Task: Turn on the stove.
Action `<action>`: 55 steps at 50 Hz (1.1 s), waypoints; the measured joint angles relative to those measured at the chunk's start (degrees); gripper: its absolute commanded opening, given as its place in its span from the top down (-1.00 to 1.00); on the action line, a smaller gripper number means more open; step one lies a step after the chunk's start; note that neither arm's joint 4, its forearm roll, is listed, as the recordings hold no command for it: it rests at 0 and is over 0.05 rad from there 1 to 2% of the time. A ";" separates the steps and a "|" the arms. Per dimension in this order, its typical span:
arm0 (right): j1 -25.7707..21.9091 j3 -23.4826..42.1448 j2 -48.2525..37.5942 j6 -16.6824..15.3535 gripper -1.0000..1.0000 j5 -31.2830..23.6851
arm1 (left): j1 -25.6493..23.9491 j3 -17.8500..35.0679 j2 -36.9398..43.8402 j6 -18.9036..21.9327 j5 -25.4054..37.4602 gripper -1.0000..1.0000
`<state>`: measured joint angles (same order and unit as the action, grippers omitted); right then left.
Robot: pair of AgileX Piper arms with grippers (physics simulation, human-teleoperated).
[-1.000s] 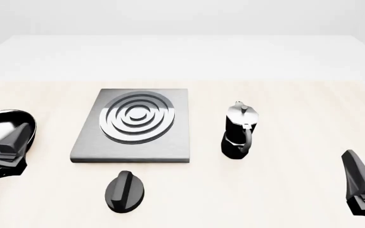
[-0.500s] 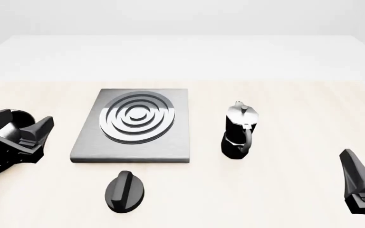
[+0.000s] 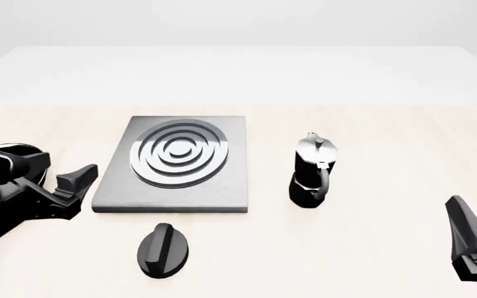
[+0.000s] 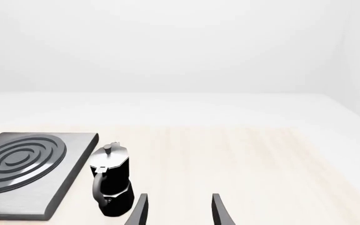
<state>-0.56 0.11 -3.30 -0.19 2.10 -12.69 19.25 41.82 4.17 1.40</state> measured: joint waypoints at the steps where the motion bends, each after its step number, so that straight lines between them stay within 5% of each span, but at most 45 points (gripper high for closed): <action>1: 0.01 0.00 0.08 0.01 -1.00 -0.05 | -0.25 -0.04 0.28 -0.16 -0.07 -1.00; 55: 0.46 0.05 1.42 -0.04 -1.00 -1.05 | -13.65 -3.05 14.06 -10.44 -6.19 -1.00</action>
<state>-0.10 0.15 -1.88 -0.23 1.06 -26.34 16.20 55.88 -6.26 -4.79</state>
